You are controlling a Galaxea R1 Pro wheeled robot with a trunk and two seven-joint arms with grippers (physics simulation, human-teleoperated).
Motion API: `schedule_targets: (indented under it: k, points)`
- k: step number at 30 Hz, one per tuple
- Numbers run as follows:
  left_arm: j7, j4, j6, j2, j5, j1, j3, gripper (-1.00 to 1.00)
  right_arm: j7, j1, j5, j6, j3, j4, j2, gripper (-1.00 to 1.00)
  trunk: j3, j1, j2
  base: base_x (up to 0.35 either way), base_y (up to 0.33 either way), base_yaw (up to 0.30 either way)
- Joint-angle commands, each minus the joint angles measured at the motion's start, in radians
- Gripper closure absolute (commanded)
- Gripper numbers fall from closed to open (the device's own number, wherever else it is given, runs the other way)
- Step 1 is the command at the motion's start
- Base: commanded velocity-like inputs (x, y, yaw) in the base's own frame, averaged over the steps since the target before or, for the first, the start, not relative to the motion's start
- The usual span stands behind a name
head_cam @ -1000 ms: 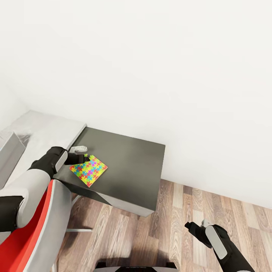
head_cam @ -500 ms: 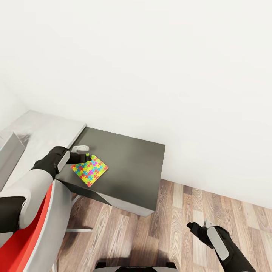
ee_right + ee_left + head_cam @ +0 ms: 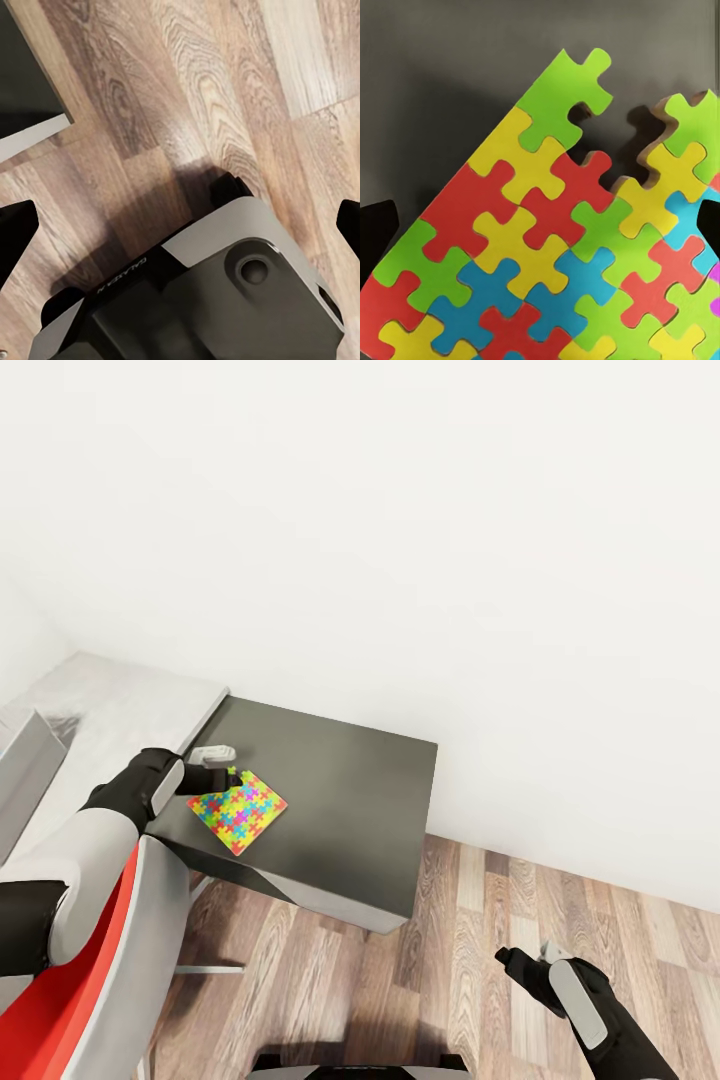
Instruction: Put all the toys in the child's room - the three board games (two on the bed and one on the table), the two jigsaw puzzles on the table, and the tennis ball on the table - inside the toy box on the table in the child's room.
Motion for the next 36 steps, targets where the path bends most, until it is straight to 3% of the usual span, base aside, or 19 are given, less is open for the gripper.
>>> schedule_targets:
  k: [1,7,8,31,36]
  points:
    - [-0.004,0.005,0.005,0.001,0.012,0.0,-0.008,-1.0,-0.009,-0.001,-0.011,0.003,0.0,-0.002,0.0,-1.0,-0.002,0.001,-0.001,0.0,0.0,0.0]
    - [-0.025,0.005,0.005,0.002,-0.007,0.001,-0.008,-1.0,-0.009,0.0,-0.011,0.003,0.0,-0.002,0.0,-1.0,-0.002,0.001,-0.001,0.0,-0.089,0.0]
    - [-0.037,0.018,0.005,0.002,0.009,0.0,-0.008,-1.0,-0.009,0.0,-0.011,0.004,0.0,-0.002,0.0,-1.0,-0.002,0.001,-0.001,0.0,-0.061,0.0]
    - [-0.043,0.018,0.005,0.011,0.015,0.0,-0.007,-1.0,-0.008,0.0,-0.011,0.005,0.001,-0.002,0.0,-1.0,-0.002,0.001,-0.001,-0.01,-0.092,0.0]
    - [-0.102,0.018,0.005,0.02,0.01,0.0,-0.007,-1.0,-0.008,0.0,-0.012,0.005,0.0,-0.002,-0.001,-1.0,-0.001,0.001,-0.001,-0.001,-0.005,-0.024]
